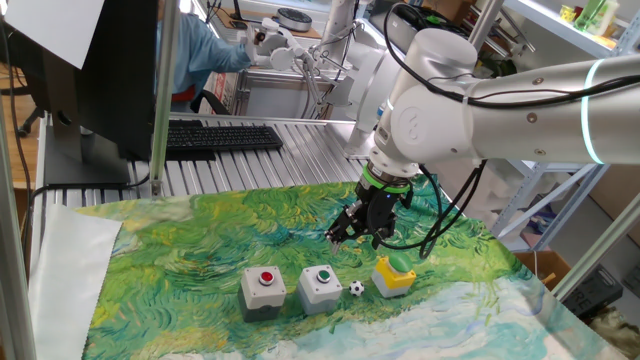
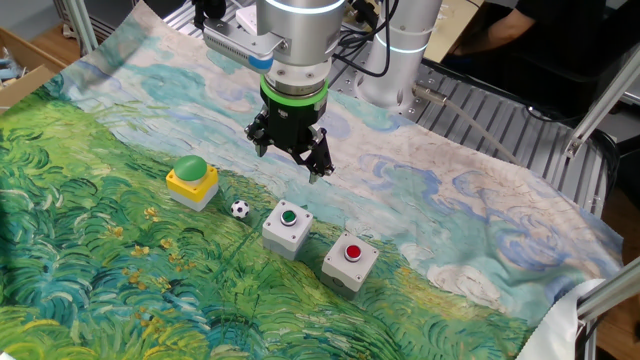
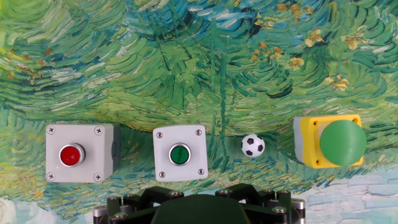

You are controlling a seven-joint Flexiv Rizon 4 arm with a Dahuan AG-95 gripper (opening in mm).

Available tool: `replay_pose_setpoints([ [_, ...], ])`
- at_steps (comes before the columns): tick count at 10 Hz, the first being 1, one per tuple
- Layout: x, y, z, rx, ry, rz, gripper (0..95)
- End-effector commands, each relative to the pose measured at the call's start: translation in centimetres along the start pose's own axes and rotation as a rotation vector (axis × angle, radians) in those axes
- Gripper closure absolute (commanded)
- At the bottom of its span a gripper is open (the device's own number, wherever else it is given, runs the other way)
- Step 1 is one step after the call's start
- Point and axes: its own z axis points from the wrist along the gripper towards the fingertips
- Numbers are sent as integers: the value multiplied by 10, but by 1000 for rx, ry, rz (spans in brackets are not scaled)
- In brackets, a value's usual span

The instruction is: Press three buttons from left to right in sequence

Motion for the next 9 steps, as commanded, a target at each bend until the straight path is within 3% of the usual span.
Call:
replay_pose_setpoints([
  [1,0,0,0,0,0,0,0],
  [2,0,0,0,28,-11,-90,950],
  [6,0,0,0,20,-10,-144,950],
  [9,0,0,0,22,-10,-141,950],
])
